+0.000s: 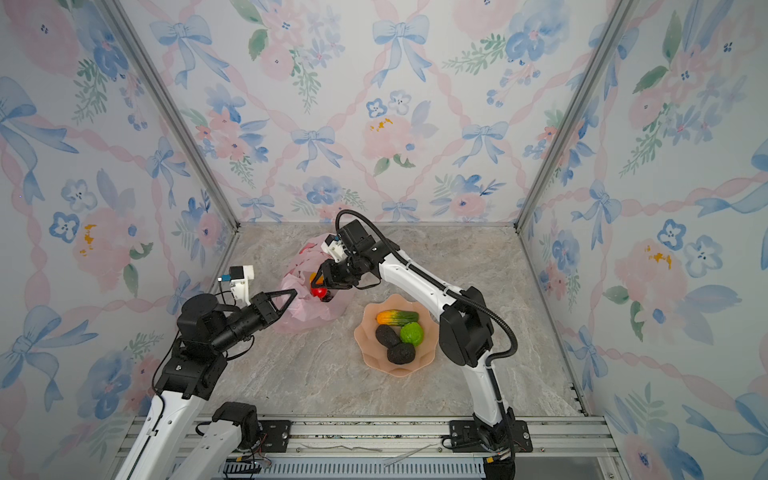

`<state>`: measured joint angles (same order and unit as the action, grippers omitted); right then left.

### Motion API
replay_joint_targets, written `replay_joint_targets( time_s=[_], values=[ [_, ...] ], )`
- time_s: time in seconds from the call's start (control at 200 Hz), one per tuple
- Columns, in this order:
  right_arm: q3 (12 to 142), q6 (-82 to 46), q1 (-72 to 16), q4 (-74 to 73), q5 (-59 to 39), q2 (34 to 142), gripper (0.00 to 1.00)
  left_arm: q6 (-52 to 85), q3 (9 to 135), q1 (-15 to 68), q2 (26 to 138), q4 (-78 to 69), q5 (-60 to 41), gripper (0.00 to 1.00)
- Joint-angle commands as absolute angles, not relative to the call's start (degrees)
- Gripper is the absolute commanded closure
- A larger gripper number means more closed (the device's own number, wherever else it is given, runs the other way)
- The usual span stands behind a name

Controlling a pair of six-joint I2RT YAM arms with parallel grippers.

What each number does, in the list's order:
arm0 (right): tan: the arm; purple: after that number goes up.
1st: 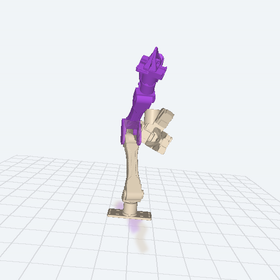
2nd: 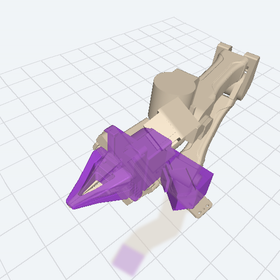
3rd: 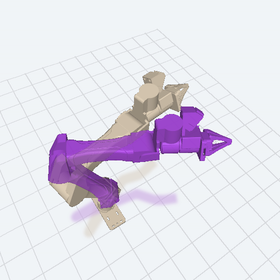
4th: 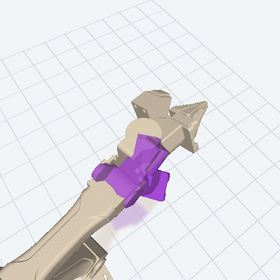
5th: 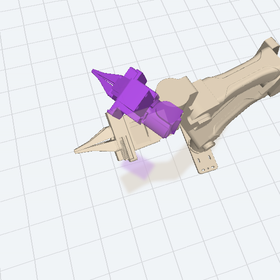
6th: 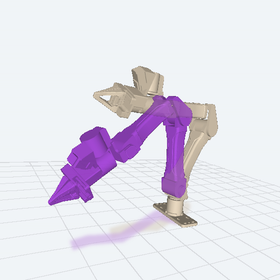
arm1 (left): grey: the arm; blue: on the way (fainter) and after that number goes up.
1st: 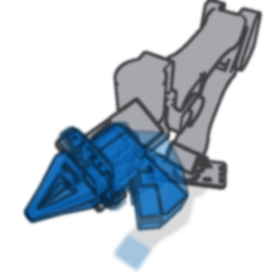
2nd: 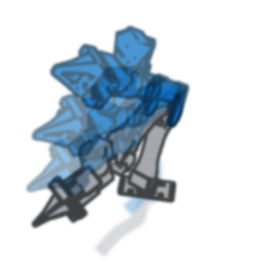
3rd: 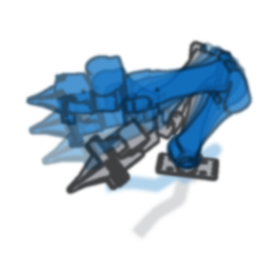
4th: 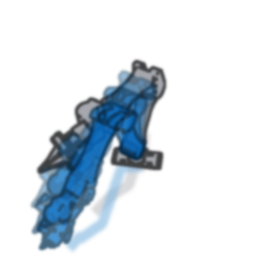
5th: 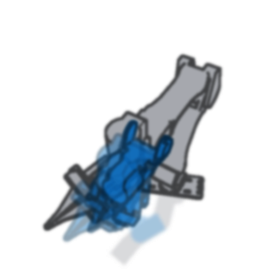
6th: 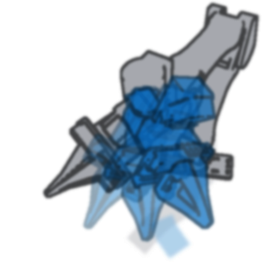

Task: Place the fruits into the plastic bag
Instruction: 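Lower the mango into the bag and open the right gripper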

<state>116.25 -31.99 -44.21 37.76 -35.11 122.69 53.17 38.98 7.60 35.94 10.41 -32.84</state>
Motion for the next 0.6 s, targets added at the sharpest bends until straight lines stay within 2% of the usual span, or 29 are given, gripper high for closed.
replay_joint_targets(
  time_s=[0.0, 0.335, 0.595],
  values=[
    [120.8, -31.6, -45.4, 42.3, -33.4, 126.4, 0.53, 53.9, 37.9, 8.1, 34.6, 9.1, -33.1, 1.00],
    [124.1, -30.5, -47.0, 44.7, -30.9, 132.7, 0.50, 53.9, 36.3, 8.1, 33.0, 9.0, -32.3, 1.00],
    [124.0, -31.5, -47.1, 43.6, -31.9, 134.8, 0.40, 53.8, 35.5, 8.1, 32.3, 8.8, -31.6, 1.00]
  ],
)
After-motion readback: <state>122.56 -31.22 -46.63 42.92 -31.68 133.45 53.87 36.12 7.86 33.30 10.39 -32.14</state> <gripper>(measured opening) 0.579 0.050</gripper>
